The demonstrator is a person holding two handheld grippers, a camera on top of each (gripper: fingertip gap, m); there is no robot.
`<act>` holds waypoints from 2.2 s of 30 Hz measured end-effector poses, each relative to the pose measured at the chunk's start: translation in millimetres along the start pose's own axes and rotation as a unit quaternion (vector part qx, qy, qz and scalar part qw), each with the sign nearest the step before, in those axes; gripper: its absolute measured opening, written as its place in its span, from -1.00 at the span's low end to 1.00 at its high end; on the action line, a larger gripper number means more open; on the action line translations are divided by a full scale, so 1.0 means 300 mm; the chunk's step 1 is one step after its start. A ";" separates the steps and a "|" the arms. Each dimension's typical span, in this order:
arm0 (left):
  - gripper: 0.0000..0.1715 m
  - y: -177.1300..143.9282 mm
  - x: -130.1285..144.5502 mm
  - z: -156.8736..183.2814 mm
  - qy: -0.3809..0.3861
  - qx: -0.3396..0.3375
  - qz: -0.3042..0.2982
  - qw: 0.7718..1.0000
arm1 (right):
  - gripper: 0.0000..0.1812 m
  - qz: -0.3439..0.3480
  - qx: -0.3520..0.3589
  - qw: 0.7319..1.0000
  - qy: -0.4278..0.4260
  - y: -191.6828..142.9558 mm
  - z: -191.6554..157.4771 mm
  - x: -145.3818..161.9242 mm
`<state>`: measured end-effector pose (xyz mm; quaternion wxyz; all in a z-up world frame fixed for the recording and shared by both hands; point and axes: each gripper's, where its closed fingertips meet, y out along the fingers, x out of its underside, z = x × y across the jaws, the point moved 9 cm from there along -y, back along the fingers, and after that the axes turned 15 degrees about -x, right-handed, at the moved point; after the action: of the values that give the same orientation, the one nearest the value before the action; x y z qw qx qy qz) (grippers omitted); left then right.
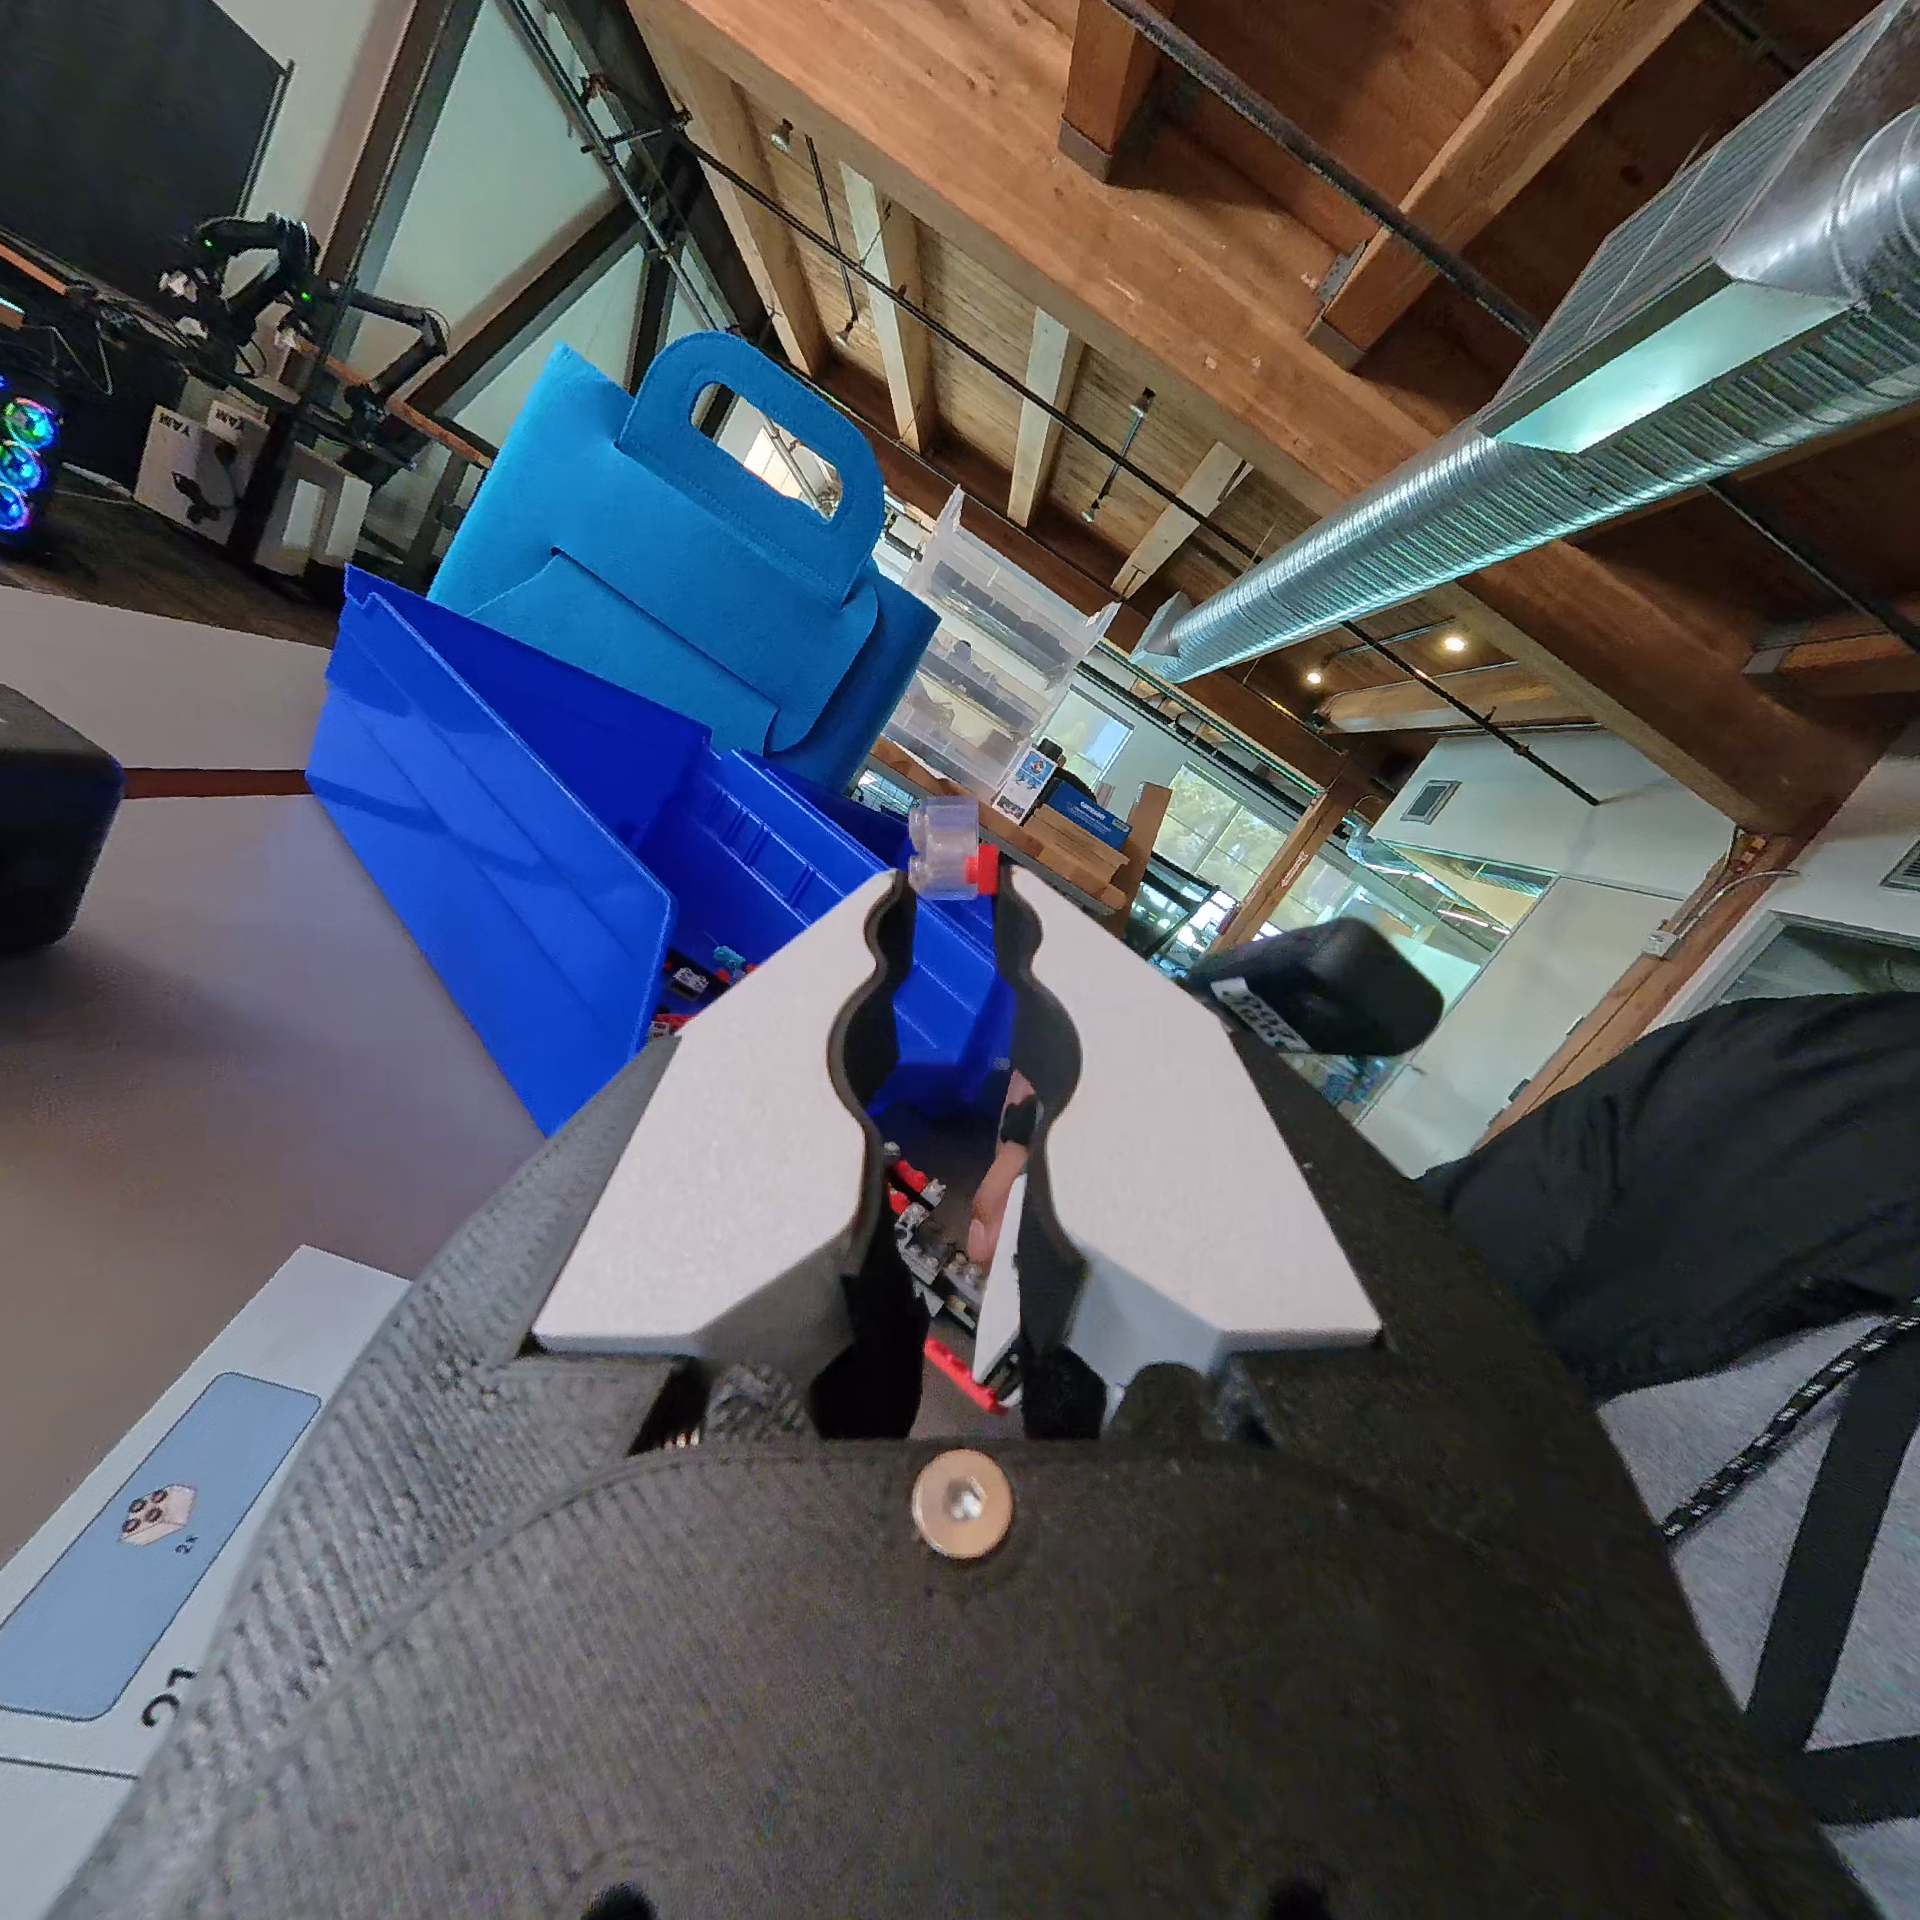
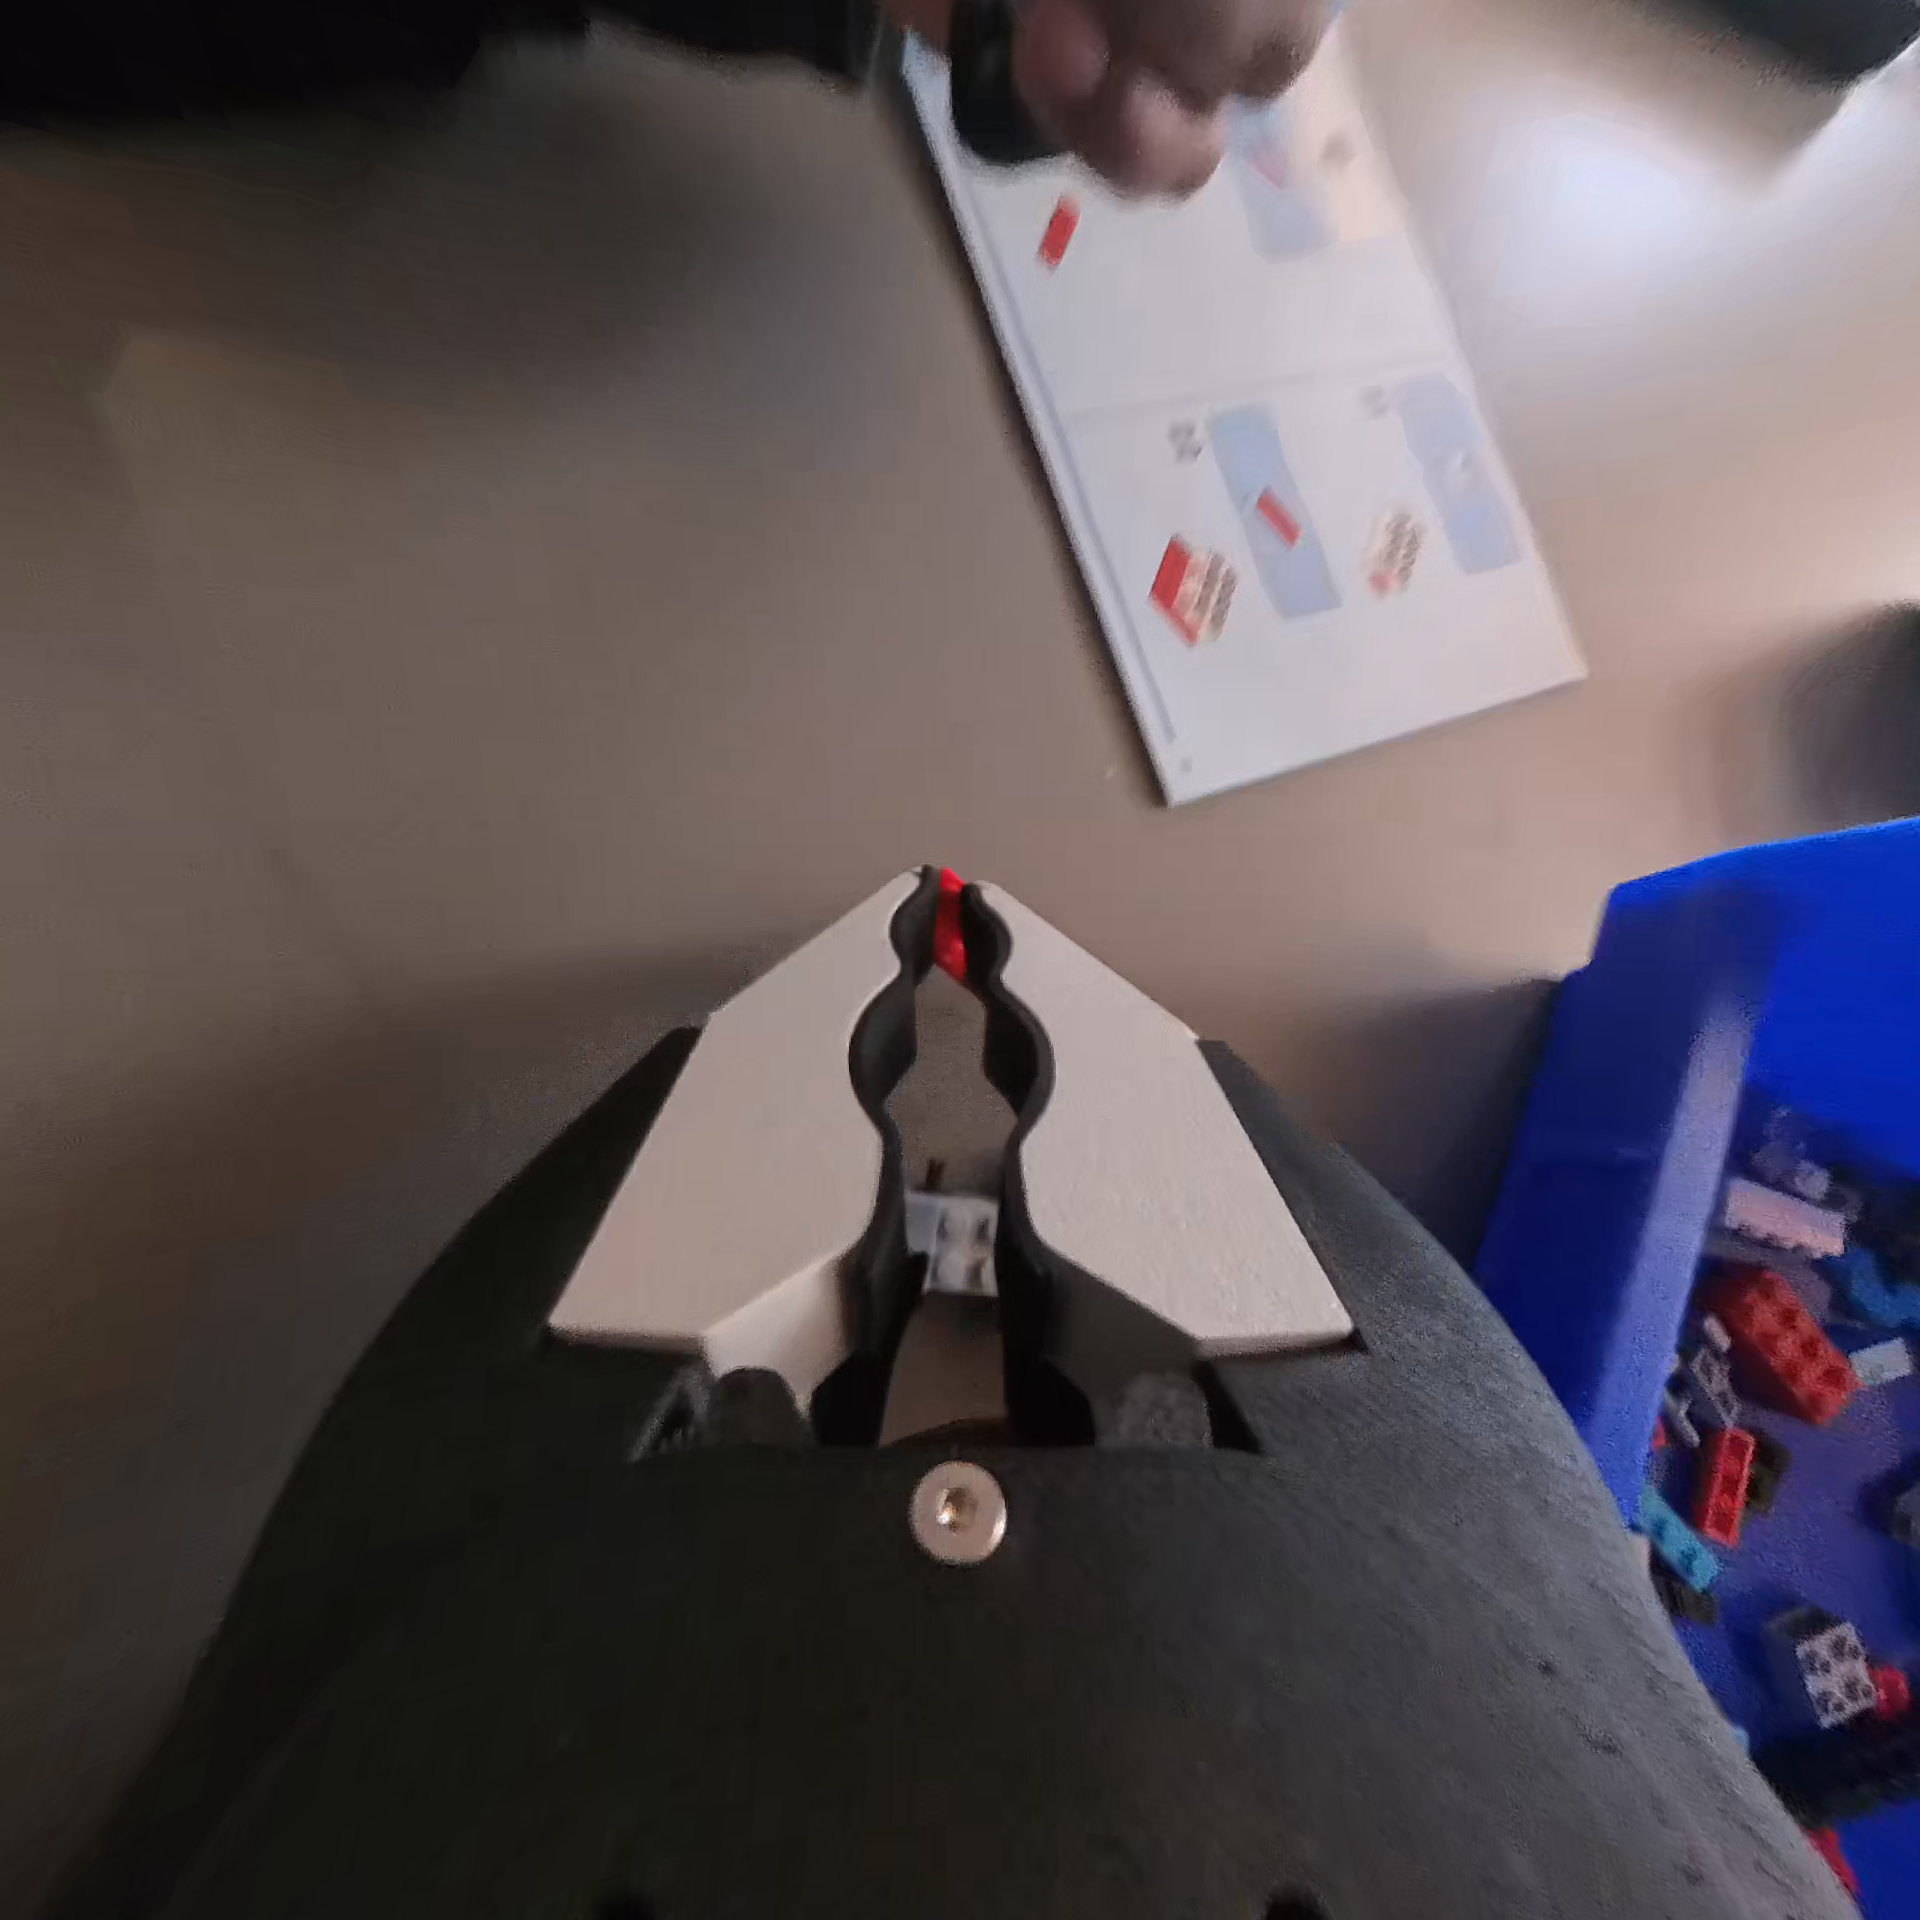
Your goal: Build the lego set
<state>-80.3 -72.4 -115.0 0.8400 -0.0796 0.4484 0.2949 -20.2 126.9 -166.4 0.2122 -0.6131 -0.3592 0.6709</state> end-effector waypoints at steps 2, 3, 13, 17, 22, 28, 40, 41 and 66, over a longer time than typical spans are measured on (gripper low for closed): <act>-0.84 -0.003 -0.004 0.001 0.000 0.000 0.003 1.000 | -0.94 0.045 0.018 0.999 0.001 -0.025 0.013 -0.024; -0.84 -0.004 -0.005 0.001 0.000 0.000 0.004 1.000 | -0.94 0.061 0.026 0.998 0.004 -0.037 0.019 -0.030; -0.84 -0.008 -0.011 0.005 0.001 0.000 0.008 1.000 | -0.88 0.130 0.028 0.990 0.042 -0.077 0.044 -0.032; -0.84 -0.010 -0.014 0.004 0.001 0.000 0.009 1.000 | -0.82 0.091 0.037 0.994 0.048 -0.068 0.051 -0.007; -0.84 -0.008 -0.012 0.005 0.002 0.000 0.007 1.000 | -0.67 0.008 0.005 0.998 0.061 -0.006 0.046 0.016; -0.84 -0.011 -0.017 0.008 0.003 0.001 0.010 1.000 | -0.72 -0.052 -0.010 0.997 0.048 0.058 0.029 0.004; -0.84 -0.016 -0.025 0.014 0.005 0.002 0.016 1.000 | -0.80 0.098 -0.017 0.994 0.036 -0.028 0.026 -0.079; -0.84 -0.016 -0.024 0.013 0.005 0.001 0.015 1.000 | -0.80 0.112 -0.018 0.993 0.037 -0.035 0.026 -0.085; -0.84 -0.007 -0.012 0.006 -0.003 -0.002 0.005 1.000 | -0.68 -0.058 -0.024 0.992 0.111 0.100 0.100 -0.041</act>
<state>-79.3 -75.0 -111.2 0.8398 -0.0780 0.4456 0.3001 -42.8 91.8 -180.8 0.2746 -0.6667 -0.3841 0.5768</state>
